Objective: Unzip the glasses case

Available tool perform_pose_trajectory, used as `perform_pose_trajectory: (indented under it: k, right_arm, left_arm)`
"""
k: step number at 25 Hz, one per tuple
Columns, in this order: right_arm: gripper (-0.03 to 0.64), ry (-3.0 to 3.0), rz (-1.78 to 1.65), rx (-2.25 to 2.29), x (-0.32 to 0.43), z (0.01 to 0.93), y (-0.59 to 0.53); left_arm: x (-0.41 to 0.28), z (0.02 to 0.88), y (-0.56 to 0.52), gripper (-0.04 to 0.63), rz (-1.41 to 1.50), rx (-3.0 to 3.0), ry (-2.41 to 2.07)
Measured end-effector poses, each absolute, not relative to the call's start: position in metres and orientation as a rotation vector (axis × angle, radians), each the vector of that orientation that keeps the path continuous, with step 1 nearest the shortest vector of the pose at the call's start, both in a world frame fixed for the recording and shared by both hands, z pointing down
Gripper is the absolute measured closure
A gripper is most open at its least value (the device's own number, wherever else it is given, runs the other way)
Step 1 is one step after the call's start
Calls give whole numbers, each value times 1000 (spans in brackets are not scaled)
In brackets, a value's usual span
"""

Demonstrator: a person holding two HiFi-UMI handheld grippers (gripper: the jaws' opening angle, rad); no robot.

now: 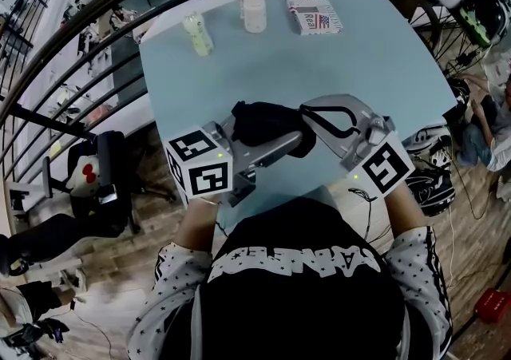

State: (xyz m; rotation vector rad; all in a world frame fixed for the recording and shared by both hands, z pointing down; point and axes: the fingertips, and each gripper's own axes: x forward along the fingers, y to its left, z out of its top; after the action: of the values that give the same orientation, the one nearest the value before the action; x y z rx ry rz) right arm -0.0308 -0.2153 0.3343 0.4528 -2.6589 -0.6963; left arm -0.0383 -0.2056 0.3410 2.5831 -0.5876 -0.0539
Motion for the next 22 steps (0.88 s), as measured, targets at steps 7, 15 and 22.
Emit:
perform_pose_trajectory:
  k: [7, 15, 22]
  right_arm:
    - [604, -2656, -712, 430, -35, 330, -216]
    - [604, -2651, -734, 401, -39, 328, -214]
    - [604, -2643, -750, 378, -43, 328, -212]
  left_arm:
    - [-35, 343, -205, 595, -33, 2590, -573]
    - [-29, 349, -202, 595, 16, 2596, -541]
    - [-25, 356, -199, 595, 51, 2600, -517]
